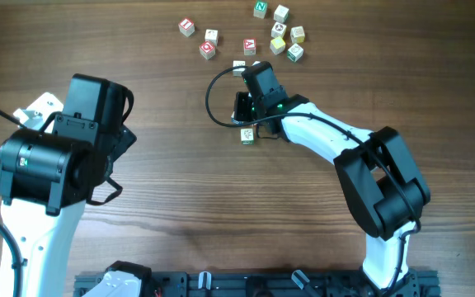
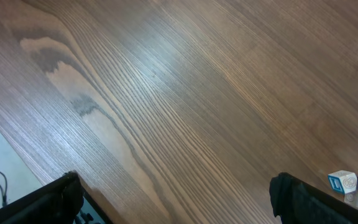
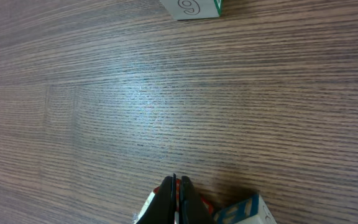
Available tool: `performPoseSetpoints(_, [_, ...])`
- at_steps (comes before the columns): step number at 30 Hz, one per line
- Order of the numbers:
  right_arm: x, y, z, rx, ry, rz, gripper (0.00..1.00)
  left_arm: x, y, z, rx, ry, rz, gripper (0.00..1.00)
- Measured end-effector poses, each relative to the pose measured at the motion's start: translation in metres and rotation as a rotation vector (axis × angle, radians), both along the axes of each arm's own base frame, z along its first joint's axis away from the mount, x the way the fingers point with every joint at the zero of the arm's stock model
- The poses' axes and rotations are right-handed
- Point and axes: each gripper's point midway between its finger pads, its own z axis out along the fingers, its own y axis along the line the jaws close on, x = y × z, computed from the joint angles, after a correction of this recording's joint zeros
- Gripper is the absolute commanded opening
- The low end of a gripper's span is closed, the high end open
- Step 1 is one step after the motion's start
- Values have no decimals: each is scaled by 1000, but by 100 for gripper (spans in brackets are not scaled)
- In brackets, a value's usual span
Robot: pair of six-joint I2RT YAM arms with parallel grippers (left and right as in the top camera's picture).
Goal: Form a circle
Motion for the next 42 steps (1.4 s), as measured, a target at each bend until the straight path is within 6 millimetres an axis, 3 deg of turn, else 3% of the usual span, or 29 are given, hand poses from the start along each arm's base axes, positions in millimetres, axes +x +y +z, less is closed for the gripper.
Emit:
performPoseSetpoints(36, [-2, 1, -1, 8, 13, 0, 5, 0, 0, 0, 0, 0, 0, 100])
performPoseSetpoints(42, [6, -4, 5, -20, -23, -28, 5, 0, 0, 0, 0, 0, 0, 100])
